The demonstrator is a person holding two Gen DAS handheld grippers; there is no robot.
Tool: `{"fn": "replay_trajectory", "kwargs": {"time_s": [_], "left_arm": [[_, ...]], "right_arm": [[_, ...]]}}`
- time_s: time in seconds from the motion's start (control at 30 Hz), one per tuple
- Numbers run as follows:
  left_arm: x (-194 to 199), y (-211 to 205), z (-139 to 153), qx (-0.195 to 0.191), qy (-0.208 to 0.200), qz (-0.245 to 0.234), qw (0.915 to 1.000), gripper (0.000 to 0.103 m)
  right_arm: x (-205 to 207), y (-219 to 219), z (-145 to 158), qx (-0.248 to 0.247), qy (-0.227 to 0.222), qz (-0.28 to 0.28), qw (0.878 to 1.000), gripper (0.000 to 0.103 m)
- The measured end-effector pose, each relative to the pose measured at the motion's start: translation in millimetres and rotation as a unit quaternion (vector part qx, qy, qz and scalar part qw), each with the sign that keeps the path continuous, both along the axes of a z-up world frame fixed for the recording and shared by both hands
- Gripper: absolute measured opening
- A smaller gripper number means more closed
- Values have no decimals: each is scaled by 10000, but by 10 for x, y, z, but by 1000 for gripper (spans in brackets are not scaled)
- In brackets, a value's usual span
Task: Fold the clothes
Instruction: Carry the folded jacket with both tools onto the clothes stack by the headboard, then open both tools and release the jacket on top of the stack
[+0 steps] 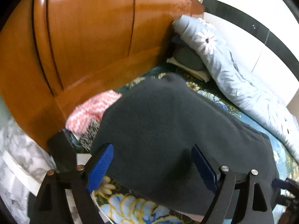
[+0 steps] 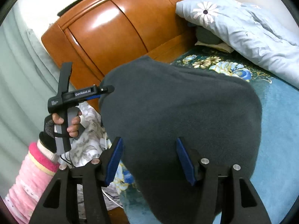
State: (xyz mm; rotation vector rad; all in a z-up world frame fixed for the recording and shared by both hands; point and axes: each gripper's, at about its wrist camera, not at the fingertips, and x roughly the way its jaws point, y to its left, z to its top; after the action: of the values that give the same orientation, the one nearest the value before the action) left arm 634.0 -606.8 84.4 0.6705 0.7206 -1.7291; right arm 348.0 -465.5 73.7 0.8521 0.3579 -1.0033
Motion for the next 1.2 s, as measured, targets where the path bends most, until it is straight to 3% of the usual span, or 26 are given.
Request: {"fn": "replay_trajectory", "kwargs": {"time_s": [0.13,0.3,0.53,0.73,0.8,1.0,1.2], "left_arm": [[2,238,214,-134,164,-14,9998,88],[-136,653,153,-37,277,-225,9994,88],[-215,1357,-223,-46,575,-86,9983,88],[-327,1786,-557,90,885,206,9958,97],[-393,1918,-653,60,852,294,9959,103],[-648,2167,-931,-56,355,194,9992,103],[-671,2349,-1215,16,513,585,9970,103]], "right_arm": [[-76,168,176,-175,41,-193,9997,61],[-35,467,94,-125,353,-168,9992,61],[8,896,-175,-12,798,-317,9963,61],[-29,1205,-414,36,837,-630,9945,64],[-33,1278,-505,76,991,-735,9923,66],[-27,1495,-795,166,1123,-789,9904,69],[-40,1591,-1058,272,1107,-901,9894,73]]}}
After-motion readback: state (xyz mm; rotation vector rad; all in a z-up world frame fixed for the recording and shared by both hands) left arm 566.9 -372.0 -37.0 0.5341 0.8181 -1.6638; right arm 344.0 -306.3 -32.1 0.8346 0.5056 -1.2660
